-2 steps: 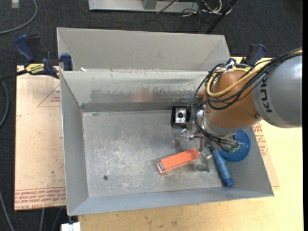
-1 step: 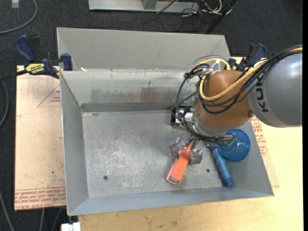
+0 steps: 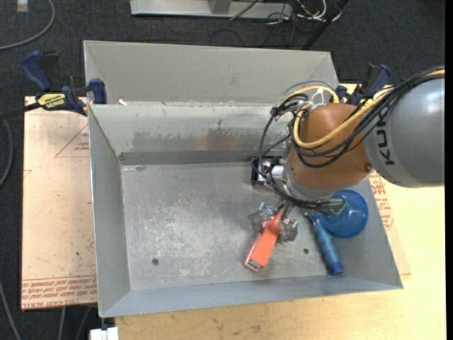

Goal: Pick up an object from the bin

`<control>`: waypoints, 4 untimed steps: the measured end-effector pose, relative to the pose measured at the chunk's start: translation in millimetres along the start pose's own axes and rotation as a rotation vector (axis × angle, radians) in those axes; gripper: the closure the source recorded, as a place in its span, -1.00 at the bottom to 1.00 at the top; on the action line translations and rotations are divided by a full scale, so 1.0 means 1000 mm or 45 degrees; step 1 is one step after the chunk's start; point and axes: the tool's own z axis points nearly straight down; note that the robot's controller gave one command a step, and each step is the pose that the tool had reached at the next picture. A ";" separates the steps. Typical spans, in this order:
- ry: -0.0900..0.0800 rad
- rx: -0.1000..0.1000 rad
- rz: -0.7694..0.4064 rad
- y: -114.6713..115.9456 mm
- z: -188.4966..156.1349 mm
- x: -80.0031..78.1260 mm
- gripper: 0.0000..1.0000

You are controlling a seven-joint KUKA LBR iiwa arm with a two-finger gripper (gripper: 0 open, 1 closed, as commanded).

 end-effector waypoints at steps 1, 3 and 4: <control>0.000 0.000 0.000 0.000 0.000 0.000 1.00; 0.000 0.001 0.001 0.000 0.000 0.000 1.00; 0.000 0.001 0.001 0.000 0.000 0.000 1.00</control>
Offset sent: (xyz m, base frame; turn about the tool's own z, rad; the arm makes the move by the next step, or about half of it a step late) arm 0.0000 0.0000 0.0000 0.0000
